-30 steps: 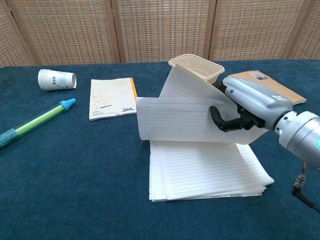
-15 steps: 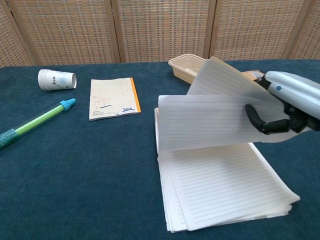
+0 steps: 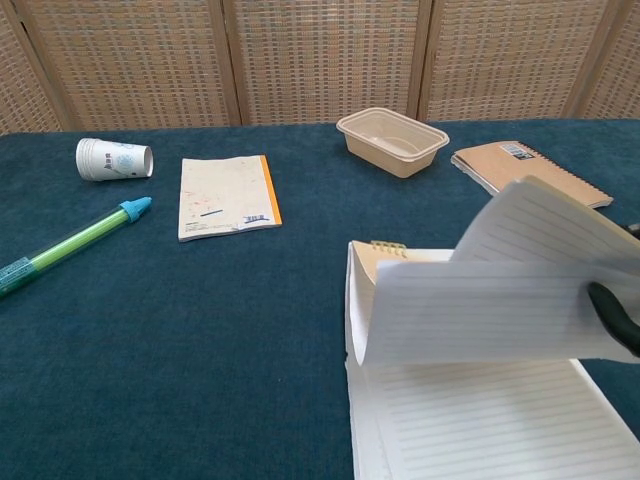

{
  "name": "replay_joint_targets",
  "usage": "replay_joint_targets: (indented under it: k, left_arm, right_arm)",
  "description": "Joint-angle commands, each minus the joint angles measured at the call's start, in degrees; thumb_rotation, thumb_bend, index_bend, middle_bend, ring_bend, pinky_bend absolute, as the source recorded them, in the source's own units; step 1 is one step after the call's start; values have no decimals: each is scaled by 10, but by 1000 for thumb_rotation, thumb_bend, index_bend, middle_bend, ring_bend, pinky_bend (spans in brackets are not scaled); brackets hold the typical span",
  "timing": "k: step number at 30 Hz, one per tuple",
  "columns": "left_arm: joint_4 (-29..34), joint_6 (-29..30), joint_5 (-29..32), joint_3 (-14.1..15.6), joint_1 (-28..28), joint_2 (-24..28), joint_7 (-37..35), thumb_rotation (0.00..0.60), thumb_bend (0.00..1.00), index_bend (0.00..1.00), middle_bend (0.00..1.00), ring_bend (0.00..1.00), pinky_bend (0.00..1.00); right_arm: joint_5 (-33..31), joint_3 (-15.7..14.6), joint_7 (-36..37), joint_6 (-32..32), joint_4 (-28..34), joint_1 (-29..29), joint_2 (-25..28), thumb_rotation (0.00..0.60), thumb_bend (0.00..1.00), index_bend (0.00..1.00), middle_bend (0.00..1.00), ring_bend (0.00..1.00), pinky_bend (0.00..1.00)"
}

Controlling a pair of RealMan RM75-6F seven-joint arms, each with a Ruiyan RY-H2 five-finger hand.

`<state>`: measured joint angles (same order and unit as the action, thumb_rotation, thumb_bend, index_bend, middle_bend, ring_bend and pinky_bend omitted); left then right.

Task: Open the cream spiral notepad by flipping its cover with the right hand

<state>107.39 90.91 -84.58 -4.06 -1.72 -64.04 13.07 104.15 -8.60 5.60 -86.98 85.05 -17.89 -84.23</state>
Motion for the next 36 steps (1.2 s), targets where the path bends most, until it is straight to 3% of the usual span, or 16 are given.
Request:
replay_joint_targets:
  k: [1, 10, 14, 24, 36]
  left_arm:
    - [0, 2, -2, 0, 1, 0, 0, 600, 159, 0, 0, 0, 137]
    - [1, 3, -4, 1, 1, 1, -1, 600, 159, 0, 0, 0, 137]
    - [1, 3, -4, 1, 2, 1, -1, 600, 159, 0, 0, 0, 137]
    - [-1, 1, 0, -1, 1, 0, -1, 600, 158, 0, 0, 0, 137]
    - [-6, -6, 12, -5, -1, 1, -9, 600, 159, 0, 0, 0, 137]
  right_arm:
    - [21, -16, -1, -15, -3, 14, 7, 600, 852, 690, 723, 711, 730]
    - [58, -41, -15, -27, -10, 35, 2, 600, 853, 692, 723, 712, 730]
    - [60, -36, -19, -22, -15, 35, -3, 600, 852, 692, 723, 712, 730]
    - [16, 46, -24, 16, 17, -8, -2, 600, 851, 692, 723, 712, 730]
    - [-97, 180, -88, 132, 50, -102, 17, 600, 849, 691, 723, 713, 730]
